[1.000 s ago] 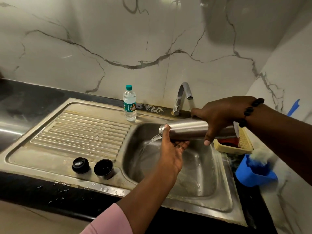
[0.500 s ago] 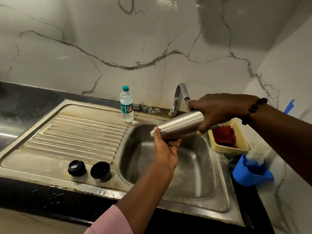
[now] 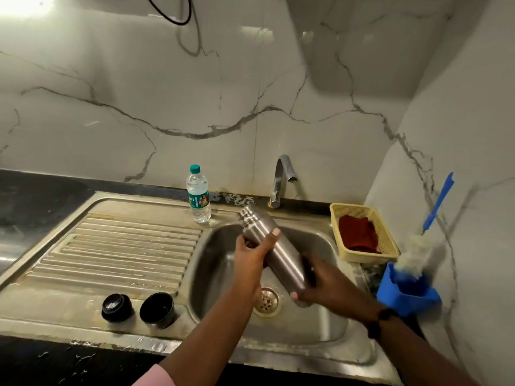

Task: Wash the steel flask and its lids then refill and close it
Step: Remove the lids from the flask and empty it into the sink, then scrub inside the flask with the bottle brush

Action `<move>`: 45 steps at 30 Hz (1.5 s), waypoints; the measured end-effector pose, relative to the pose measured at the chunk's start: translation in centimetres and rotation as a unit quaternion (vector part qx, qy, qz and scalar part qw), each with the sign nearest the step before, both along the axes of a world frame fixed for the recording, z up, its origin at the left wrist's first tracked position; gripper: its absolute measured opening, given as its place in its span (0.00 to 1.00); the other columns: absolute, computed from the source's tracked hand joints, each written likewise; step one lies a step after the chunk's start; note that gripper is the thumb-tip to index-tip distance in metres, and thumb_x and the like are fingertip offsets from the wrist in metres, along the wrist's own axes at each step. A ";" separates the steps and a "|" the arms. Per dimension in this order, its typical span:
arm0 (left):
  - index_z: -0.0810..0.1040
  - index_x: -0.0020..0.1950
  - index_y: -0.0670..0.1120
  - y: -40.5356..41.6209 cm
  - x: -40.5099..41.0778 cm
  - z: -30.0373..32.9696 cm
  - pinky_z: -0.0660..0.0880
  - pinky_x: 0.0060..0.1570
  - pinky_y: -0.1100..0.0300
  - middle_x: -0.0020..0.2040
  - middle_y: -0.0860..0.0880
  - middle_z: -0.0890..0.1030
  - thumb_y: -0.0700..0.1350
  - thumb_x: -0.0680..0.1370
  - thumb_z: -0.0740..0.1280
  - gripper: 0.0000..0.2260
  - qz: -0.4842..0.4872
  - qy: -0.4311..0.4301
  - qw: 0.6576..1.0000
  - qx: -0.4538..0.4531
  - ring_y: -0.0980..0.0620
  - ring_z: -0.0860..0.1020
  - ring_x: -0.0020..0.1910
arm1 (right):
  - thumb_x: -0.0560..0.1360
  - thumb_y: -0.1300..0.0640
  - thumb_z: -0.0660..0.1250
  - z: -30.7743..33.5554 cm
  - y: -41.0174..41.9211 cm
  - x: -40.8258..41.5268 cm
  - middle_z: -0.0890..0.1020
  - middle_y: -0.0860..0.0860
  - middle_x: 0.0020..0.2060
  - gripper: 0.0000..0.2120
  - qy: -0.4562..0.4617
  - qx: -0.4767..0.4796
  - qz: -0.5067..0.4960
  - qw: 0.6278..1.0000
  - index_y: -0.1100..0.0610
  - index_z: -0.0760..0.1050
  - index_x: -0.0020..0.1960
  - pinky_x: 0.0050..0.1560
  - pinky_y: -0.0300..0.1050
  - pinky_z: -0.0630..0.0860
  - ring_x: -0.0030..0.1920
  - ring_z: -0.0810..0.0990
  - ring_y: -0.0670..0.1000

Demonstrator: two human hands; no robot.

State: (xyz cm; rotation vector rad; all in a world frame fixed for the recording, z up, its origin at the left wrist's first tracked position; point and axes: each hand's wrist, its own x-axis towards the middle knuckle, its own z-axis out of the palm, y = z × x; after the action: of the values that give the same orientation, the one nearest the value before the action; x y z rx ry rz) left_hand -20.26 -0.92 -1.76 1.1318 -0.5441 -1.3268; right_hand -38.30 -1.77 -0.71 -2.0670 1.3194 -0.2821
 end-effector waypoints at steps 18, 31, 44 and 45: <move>0.69 0.66 0.59 -0.1 -2.2 -1.1 0.75 0.52 0.65 0.58 0.61 0.79 0.54 0.67 0.80 0.32 -0.130 -0.392 0.894 -0.173 0.64 0.78 0.56 | 0.78 0.63 0.58 7.4 -5.0 -11.1 0.78 0.51 0.58 0.15 0.516 -0.288 0.044 0.806 0.53 0.71 0.63 0.58 0.49 0.68 0.58 0.76 0.54; 0.69 0.65 0.59 -1.1 -5.1 -1.3 0.72 0.47 0.75 0.55 0.64 0.78 0.52 0.68 0.80 0.31 -0.162 -0.409 0.873 -0.210 0.72 0.76 0.53 | 0.79 0.64 0.60 3.4 -6.5 -16.7 0.78 0.51 0.58 0.17 0.682 -0.276 0.116 0.667 0.50 0.78 0.62 0.66 0.53 0.65 0.62 0.73 0.57; 0.69 0.66 0.58 -1.6 -5.0 -1.6 0.77 0.54 0.60 0.57 0.60 0.79 0.56 0.67 0.79 0.31 -0.150 -0.401 0.878 -0.213 0.62 0.78 0.55 | 0.78 0.63 0.61 14.2 -5.4 -13.2 0.80 0.49 0.54 0.11 0.714 -0.314 0.000 0.626 0.51 0.76 0.56 0.59 0.47 0.70 0.59 0.76 0.52; 0.69 0.66 0.57 -1.6 -4.9 -1.4 0.77 0.54 0.60 0.57 0.60 0.79 0.55 0.67 0.79 0.31 -0.147 -0.398 0.880 -0.213 0.62 0.78 0.55 | 0.78 0.63 0.62 15.3 -5.2 -12.7 0.80 0.49 0.53 0.11 0.708 -0.319 -0.011 0.630 0.52 0.76 0.55 0.58 0.47 0.70 0.58 0.77 0.52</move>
State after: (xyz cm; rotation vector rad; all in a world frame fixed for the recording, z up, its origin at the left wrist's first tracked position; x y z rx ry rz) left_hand -25.17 -2.56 -3.16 1.2179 -1.5848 -0.8623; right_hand -50.99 -7.00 14.62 -2.9228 2.2823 1.4158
